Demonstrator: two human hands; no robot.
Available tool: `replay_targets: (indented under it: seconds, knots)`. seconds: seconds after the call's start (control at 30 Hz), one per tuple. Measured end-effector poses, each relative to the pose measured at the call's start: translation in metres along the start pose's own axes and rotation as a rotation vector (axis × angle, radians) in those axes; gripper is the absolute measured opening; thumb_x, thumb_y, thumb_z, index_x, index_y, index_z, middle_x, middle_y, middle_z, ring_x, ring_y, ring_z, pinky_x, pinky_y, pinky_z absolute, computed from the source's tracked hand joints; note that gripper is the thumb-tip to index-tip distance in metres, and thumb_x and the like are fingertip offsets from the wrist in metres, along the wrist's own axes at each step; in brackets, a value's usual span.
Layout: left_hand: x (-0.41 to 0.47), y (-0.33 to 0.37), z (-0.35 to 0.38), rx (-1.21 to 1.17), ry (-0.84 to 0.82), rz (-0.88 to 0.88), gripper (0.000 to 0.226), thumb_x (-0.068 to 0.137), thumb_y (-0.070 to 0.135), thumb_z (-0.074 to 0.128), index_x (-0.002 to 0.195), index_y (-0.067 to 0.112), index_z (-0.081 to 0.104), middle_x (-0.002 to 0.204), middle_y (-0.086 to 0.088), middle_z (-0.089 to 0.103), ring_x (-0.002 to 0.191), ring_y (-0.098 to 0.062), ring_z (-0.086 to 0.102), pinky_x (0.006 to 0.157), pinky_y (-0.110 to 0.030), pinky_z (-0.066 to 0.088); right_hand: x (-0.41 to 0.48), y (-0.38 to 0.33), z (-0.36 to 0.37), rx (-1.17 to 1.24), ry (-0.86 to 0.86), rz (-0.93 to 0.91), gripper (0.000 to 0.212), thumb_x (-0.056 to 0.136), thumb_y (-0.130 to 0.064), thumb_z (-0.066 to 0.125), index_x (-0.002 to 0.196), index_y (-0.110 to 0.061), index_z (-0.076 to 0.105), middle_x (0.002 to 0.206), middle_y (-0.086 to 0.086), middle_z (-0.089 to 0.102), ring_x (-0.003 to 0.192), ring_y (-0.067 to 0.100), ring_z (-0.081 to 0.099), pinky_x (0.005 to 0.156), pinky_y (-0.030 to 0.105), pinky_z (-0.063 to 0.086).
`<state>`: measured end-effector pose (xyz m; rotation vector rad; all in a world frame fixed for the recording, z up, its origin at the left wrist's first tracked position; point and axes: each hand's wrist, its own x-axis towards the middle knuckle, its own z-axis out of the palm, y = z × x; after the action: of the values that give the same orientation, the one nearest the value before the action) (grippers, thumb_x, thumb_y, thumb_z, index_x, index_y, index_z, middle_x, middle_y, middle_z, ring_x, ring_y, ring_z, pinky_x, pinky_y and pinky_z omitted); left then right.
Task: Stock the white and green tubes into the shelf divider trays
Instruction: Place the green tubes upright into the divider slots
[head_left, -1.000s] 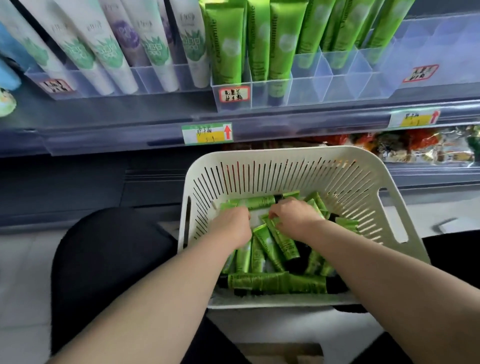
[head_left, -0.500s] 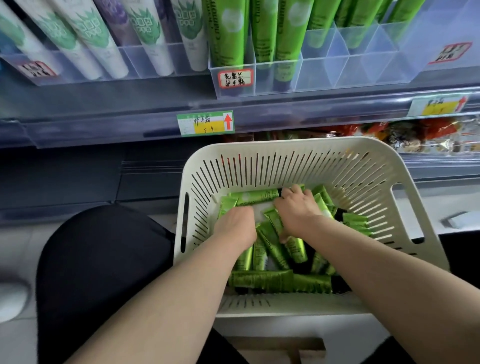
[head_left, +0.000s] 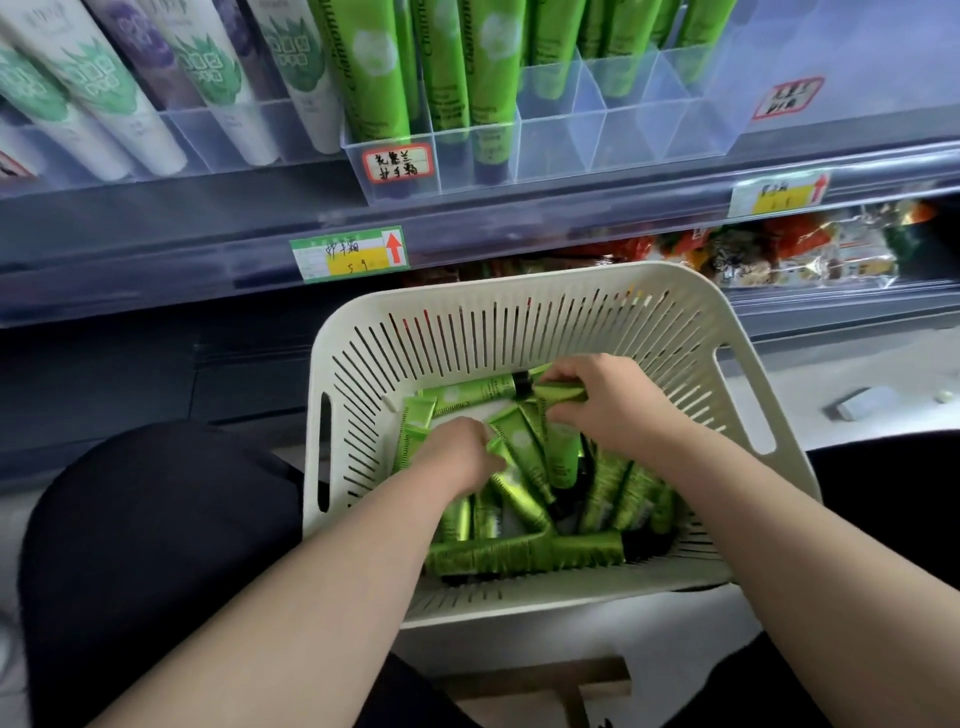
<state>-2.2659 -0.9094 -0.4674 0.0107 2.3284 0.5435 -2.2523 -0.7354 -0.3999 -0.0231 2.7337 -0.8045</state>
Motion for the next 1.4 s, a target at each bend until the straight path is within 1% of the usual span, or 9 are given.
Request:
replay_targets:
  seconds: [0.13, 0.27, 0.43, 0.53, 0.63, 0.77, 1.1, 1.27, 1.4]
  knots:
    - [-0.008, 0.004, -0.003, -0.131, 0.034, 0.06, 0.036, 0.088, 0.022, 0.071, 0.122, 0.018, 0.062, 0.124, -0.003, 0.063, 0.103, -0.018, 0.058, 0.08, -0.025, 0.04, -0.003, -0.005, -0.001, 0.052, 0.075, -0.026, 0.032, 0.081, -0.016, 0.071, 0.112, -0.023, 0.068, 0.103, -0.007, 0.068, 0.084, 0.007, 0.056, 0.077, 0.017, 0.039]
    - [-0.036, 0.019, -0.023, -0.136, 0.248, 0.225, 0.023, 0.09, 0.019, 0.068, 0.113, 0.023, 0.066, 0.112, 0.002, 0.067, 0.094, -0.014, 0.061, 0.073, -0.022, 0.044, -0.012, -0.018, -0.017, 0.086, 0.17, -0.075, 0.035, 0.08, -0.014, 0.071, 0.113, -0.024, 0.068, 0.107, -0.007, 0.069, 0.096, 0.01, 0.062, 0.089, 0.022, 0.045]
    - [-0.088, 0.038, -0.084, -0.051, 0.603, 0.409, 0.02, 0.091, 0.023, 0.064, 0.111, 0.025, 0.068, 0.104, 0.006, 0.069, 0.091, -0.016, 0.062, 0.08, -0.028, 0.047, -0.032, -0.04, -0.055, 0.219, 0.372, -0.102, 0.028, 0.076, -0.014, 0.074, 0.1, -0.027, 0.071, 0.081, -0.015, 0.066, 0.071, 0.001, 0.061, 0.068, 0.012, 0.043]
    - [-0.118, 0.058, -0.125, -0.012, 0.69, 0.486, 0.018, 0.088, 0.026, 0.066, 0.105, 0.028, 0.07, 0.099, 0.006, 0.071, 0.089, -0.017, 0.062, 0.081, -0.031, 0.048, -0.043, -0.053, -0.081, 0.193, 0.432, -0.156, 0.025, 0.079, -0.015, 0.072, 0.101, -0.026, 0.072, 0.083, -0.013, 0.069, 0.07, 0.0, 0.062, 0.061, 0.005, 0.038]
    - [-0.144, 0.088, -0.163, 0.037, 0.822, 0.606, 0.017, 0.088, 0.026, 0.067, 0.104, 0.028, 0.07, 0.097, 0.007, 0.07, 0.087, -0.016, 0.061, 0.079, -0.031, 0.048, -0.047, -0.064, -0.104, 0.14, 0.5, -0.21, 0.026, 0.082, -0.016, 0.068, 0.107, -0.025, 0.071, 0.096, -0.006, 0.073, 0.088, 0.012, 0.065, 0.073, 0.016, 0.042]
    - [-0.161, 0.132, -0.203, 0.058, 0.955, 0.711, 0.019, 0.089, 0.025, 0.067, 0.108, 0.025, 0.07, 0.096, 0.005, 0.068, 0.088, -0.016, 0.059, 0.081, -0.029, 0.045, -0.043, -0.074, -0.141, 0.156, 0.592, -0.21, 0.026, 0.085, -0.018, 0.065, 0.108, -0.027, 0.071, 0.1, -0.004, 0.072, 0.094, 0.017, 0.064, 0.082, 0.029, 0.05]
    - [-0.119, 0.194, -0.262, 0.093, 1.027, 0.604, 0.019, 0.088, 0.021, 0.063, 0.106, 0.022, 0.069, 0.107, 0.003, 0.067, 0.102, -0.02, 0.057, 0.08, -0.027, 0.039, -0.028, -0.081, -0.204, 0.083, 0.695, -0.235, 0.024, 0.089, -0.018, 0.06, 0.11, -0.027, 0.069, 0.108, -0.005, 0.07, 0.099, 0.018, 0.062, 0.084, 0.035, 0.05]
    - [-0.088, 0.207, -0.271, 0.195, 0.94, 0.474, 0.018, 0.085, 0.016, 0.063, 0.097, 0.024, 0.073, 0.105, 0.003, 0.069, 0.101, -0.025, 0.06, 0.082, -0.033, 0.051, -0.009, -0.081, -0.221, 0.118, 0.753, -0.285, 0.024, 0.09, -0.015, 0.059, 0.11, -0.023, 0.069, 0.102, -0.005, 0.069, 0.09, 0.015, 0.059, 0.075, 0.027, 0.045]
    - [-0.066, 0.214, -0.275, 0.302, 0.884, 0.35, 0.021, 0.083, 0.014, 0.063, 0.097, 0.024, 0.075, 0.106, 0.001, 0.069, 0.101, -0.028, 0.062, 0.072, -0.03, 0.044, 0.005, -0.084, -0.23, 0.117, 0.786, -0.304, 0.024, 0.09, -0.014, 0.059, 0.111, -0.02, 0.068, 0.1, -0.003, 0.069, 0.083, 0.014, 0.056, 0.076, 0.031, 0.047]
